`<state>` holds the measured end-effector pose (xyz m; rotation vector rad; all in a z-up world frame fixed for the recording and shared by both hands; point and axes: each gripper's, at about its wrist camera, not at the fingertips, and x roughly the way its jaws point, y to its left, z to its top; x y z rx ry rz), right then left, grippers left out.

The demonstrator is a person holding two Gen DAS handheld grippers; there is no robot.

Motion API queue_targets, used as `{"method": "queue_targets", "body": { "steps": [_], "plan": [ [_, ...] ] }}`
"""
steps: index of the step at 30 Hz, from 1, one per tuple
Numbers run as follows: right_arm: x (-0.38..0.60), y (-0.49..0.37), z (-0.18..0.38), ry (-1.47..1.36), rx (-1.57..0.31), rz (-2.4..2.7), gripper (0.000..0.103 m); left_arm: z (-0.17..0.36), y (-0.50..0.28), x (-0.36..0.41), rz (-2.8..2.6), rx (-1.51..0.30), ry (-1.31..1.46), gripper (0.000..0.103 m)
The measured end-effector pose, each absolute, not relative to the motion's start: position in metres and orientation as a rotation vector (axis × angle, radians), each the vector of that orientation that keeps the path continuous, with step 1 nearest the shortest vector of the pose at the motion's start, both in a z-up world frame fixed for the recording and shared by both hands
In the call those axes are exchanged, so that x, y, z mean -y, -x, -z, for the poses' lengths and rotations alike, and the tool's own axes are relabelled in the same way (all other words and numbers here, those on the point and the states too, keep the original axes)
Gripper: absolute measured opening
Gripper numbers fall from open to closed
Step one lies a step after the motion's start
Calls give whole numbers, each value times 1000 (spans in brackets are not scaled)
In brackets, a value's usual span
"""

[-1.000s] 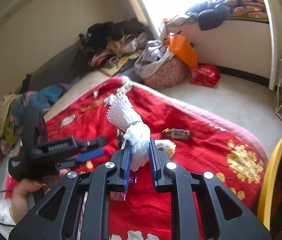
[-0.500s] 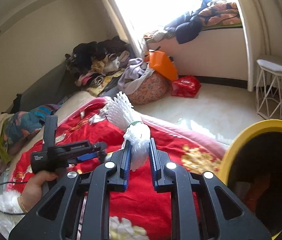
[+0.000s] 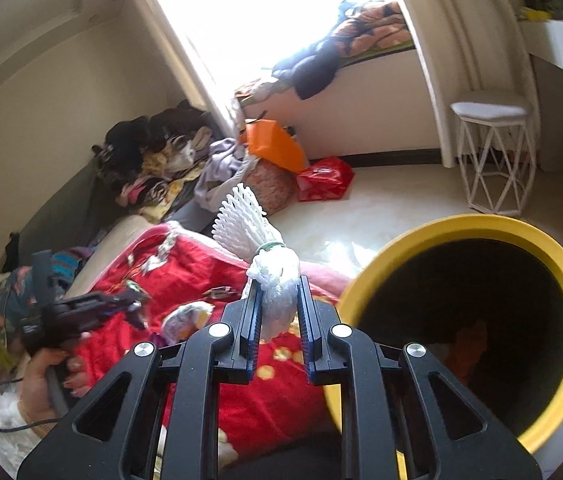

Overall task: Collect trash
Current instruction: 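Carry the green wrapper and shuttlecock over the yellow bin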

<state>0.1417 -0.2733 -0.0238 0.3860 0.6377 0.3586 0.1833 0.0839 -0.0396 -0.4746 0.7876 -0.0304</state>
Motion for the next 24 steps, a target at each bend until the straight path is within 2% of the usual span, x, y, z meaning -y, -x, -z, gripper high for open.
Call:
{"method": "queue_targets", "body": {
  "steps": [8, 24],
  "plan": [
    [309, -129, 30, -430, -637, -288, 16, 15, -178, -34, 161, -756, 444, 7],
    [368, -117, 39, -449, -628, -98, 16, 9, -166, 60, 363, -773, 329, 7]
  ]
}}
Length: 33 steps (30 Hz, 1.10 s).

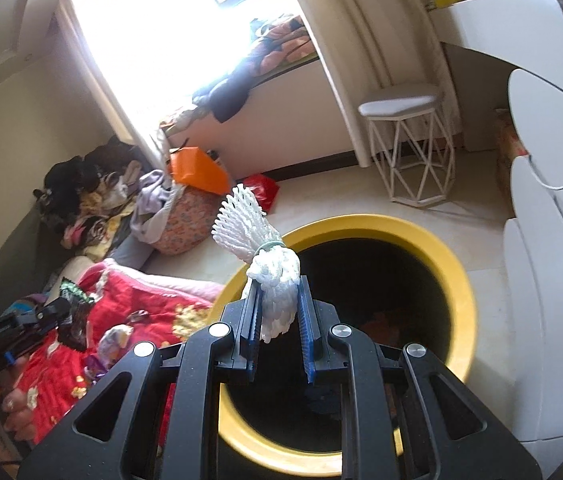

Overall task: Collect trash
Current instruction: 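Carry the green wrapper and shuttlecock over the yellow bin, then open both tools to drop the items into the bin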

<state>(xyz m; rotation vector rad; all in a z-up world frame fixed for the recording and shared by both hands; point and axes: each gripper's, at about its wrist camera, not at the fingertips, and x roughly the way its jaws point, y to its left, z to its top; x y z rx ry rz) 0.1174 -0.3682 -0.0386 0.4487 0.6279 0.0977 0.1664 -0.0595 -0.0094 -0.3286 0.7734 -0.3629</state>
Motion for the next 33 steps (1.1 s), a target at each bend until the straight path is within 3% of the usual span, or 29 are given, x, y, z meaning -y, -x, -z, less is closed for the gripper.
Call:
{"method": "queue_targets", "body": {
  "steps": [33],
  "plan": [
    [386, -129, 68, -441, -736, -22, 16, 51, -158, 187, 622, -857, 137, 7]
  ]
}}
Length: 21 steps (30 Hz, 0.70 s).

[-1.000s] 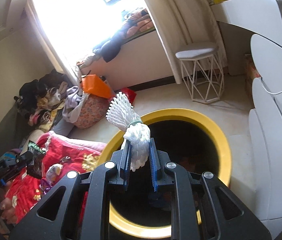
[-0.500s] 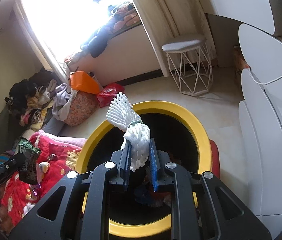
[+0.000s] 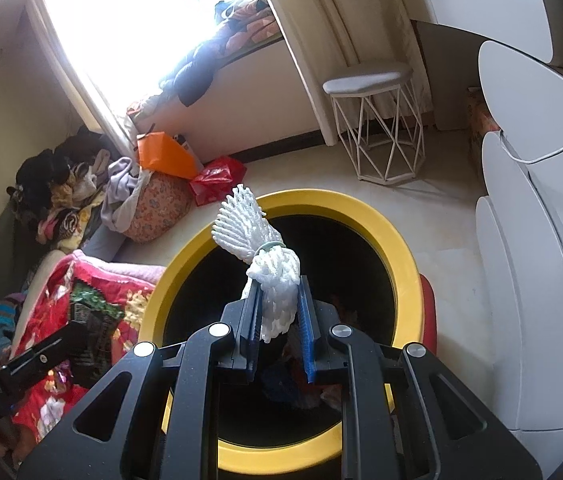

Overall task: Collect trash
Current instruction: 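Open both tools to drop the items into the bin, then move both open tools back toward the purple and white wrappers on the bed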

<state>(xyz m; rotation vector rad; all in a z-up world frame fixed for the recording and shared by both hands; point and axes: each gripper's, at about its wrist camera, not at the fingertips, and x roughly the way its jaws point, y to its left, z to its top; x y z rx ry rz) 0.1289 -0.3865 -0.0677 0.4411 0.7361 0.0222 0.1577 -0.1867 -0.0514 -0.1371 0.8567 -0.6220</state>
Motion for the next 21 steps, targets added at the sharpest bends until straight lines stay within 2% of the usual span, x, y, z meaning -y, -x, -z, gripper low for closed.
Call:
{"method": "queue_targets", "body": {
  "steps": [6, 8, 9, 10, 11, 12, 13, 14, 16, 19, 21],
  "plan": [
    [393, -130, 74, -462, -751, -6, 19, 64, -162, 202, 644, -881, 117, 8],
    [398, -130, 77, -486, -760, 2, 29, 66, -166, 206, 645, -885, 117, 10],
    [399, -130, 78, -496, -761, 5, 44, 68, -169, 207, 640, -890, 123, 19],
    [400, -129, 78, -504, -758, 14, 50, 68, -172, 206, 640, -892, 132, 31],
    [401, -129, 79, -507, -756, 20, 50, 69, -175, 205, 637, -891, 142, 38],
    [401, -128, 78, -509, -755, 22, 51, 68, -177, 204, 631, -889, 150, 52],
    [401, -128, 78, -512, -752, 23, 55, 68, -179, 203, 620, -888, 157, 63],
    [402, -127, 76, -513, -743, 30, 58, 68, -179, 202, 611, -887, 164, 69],
    [402, -126, 74, -508, -727, 36, 64, 66, -180, 196, 593, -883, 184, 91],
    [400, -125, 72, -496, -718, 38, 73, 65, -180, 187, 566, -882, 201, 93],
    [397, -125, 71, -483, -713, 40, 75, 63, -178, 179, 528, -881, 194, 93]
  ]
}}
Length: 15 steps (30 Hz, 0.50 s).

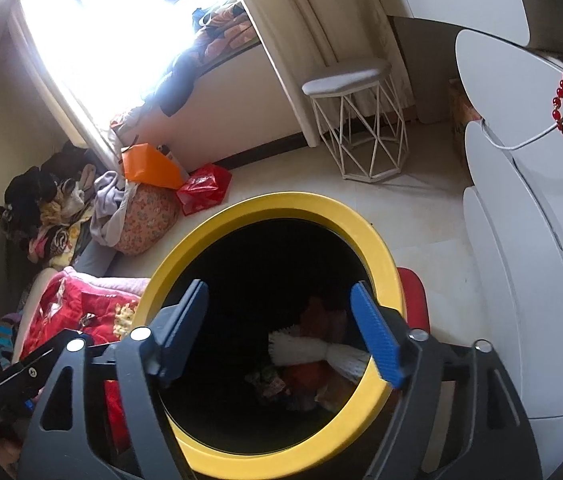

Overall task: Collect trash
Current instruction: 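Move both open tools back toward the purple and white wrappers on the bed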

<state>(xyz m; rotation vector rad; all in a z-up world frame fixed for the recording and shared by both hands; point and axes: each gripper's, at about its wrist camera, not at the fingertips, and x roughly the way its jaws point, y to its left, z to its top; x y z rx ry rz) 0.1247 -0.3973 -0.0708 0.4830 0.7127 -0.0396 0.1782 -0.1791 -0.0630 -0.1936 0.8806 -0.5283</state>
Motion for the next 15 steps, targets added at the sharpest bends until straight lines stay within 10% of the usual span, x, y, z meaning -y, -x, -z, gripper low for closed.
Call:
{"method": "queue_targets", "body": {
  "steps": [15],
  "plan": [
    [371, -118, 49, -355, -627, 30, 90, 41, -151, 124, 388, -798, 175, 93]
  ]
}}
